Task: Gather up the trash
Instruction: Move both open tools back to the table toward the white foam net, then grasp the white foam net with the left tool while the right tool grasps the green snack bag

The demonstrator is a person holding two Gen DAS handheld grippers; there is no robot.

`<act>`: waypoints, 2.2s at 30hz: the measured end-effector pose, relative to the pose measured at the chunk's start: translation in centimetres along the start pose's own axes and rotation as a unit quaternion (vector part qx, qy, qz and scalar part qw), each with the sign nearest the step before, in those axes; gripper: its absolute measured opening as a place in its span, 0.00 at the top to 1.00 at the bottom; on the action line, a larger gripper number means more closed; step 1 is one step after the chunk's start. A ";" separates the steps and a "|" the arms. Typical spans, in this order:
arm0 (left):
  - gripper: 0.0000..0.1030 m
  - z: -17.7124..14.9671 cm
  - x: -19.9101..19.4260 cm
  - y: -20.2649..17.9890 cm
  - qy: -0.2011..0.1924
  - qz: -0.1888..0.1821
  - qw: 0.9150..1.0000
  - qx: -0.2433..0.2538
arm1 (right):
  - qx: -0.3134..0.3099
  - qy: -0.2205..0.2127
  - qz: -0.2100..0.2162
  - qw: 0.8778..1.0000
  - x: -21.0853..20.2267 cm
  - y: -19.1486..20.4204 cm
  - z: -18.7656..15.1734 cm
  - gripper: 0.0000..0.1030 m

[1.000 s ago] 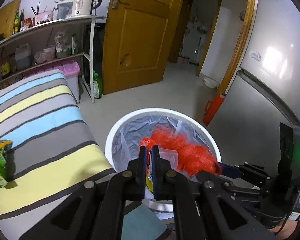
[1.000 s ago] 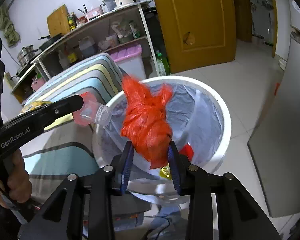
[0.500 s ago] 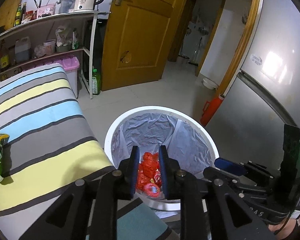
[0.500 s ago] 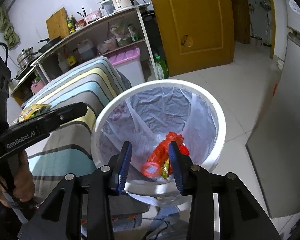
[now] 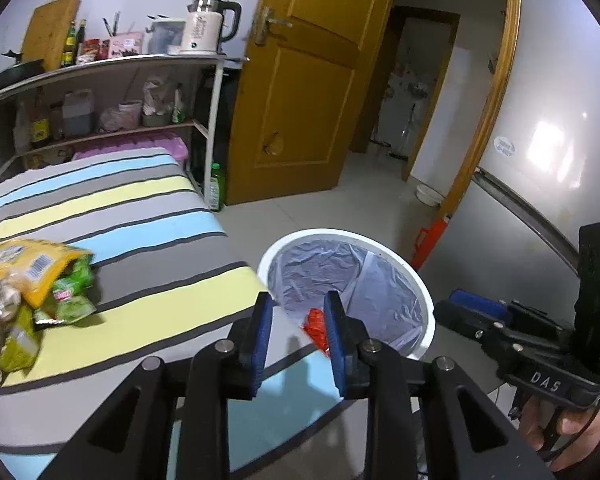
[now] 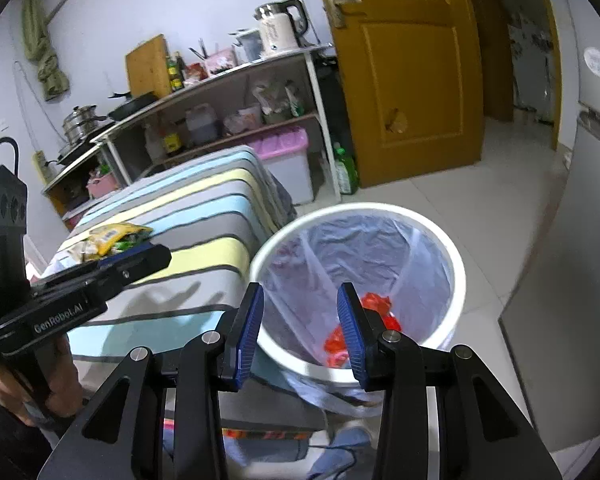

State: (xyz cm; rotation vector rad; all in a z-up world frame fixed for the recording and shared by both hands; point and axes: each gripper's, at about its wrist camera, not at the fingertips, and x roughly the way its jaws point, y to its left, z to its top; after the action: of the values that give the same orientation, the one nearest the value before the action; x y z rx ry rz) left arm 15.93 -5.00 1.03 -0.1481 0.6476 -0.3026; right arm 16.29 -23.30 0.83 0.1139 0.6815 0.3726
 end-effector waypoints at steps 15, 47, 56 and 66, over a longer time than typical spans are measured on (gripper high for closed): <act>0.56 -2.9 -6.7 4.6 -0.055 0.067 0.996 -0.025 | -0.053 -0.002 0.057 0.997 -0.3 6.9 -0.7 0.62; 0.40 -6.0 -14.3 19.6 -0.085 0.246 0.958 -0.119 | -0.103 0.073 0.158 0.979 8.9 17.4 1.1 0.53; 0.36 -6.2 -12.7 24.1 -0.048 0.257 0.953 -0.154 | -0.093 0.112 0.166 0.975 13.8 18.8 2.0 0.53; 0.37 -6.3 -10.5 25.3 -0.004 0.229 0.958 -0.175 | -0.081 0.136 0.161 0.974 17.1 19.1 2.8 0.53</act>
State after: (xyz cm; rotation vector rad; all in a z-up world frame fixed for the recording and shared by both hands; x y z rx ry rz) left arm 9.98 22.01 -3.72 -0.3304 0.7037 0.2636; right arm 24.61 0.88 -2.87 0.0160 0.9025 0.7643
